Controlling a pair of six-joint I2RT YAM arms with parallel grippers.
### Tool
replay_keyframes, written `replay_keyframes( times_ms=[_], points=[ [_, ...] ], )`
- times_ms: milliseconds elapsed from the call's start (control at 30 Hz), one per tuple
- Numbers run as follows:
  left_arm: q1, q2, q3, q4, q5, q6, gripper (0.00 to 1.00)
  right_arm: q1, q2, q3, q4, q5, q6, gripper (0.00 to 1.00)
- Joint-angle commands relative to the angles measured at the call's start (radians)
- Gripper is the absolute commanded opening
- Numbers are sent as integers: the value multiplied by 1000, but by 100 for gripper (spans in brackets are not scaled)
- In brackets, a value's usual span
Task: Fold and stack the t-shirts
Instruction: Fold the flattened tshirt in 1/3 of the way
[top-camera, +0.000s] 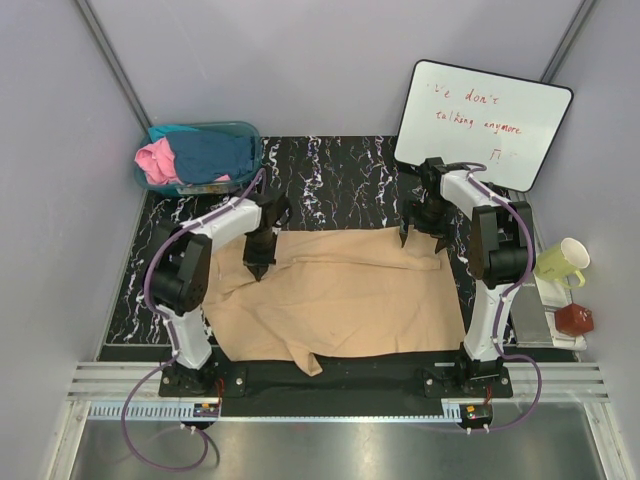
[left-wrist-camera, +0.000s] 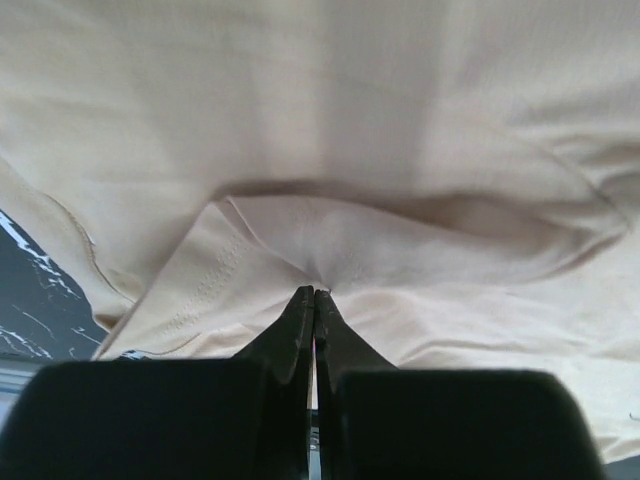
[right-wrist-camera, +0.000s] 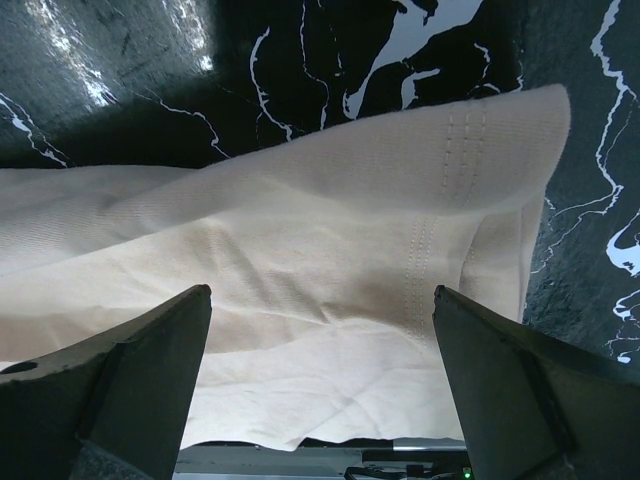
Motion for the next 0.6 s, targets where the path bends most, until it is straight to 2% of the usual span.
replay_keyframes(
  times_ms=[0,167,300,367,567],
  points=[
    [-22,-94,-61,12,111,15,0,-3,-13,0,16,-18,-6,100],
    [-57,-200,-93,21,155,-36,0,-3,-13,-8,21,-20,-6,100],
    [-36,-266,-26,23,40,-71,0,-3,-18,-15,24,-22,-4,100],
    [-13,-236,30,20,32,-53,0,-3,-19,-22,25,-23,-4,100],
    [27,49,214,-10,23,15,0,-3,-28,-26,27,-20,-6,100]
  ],
)
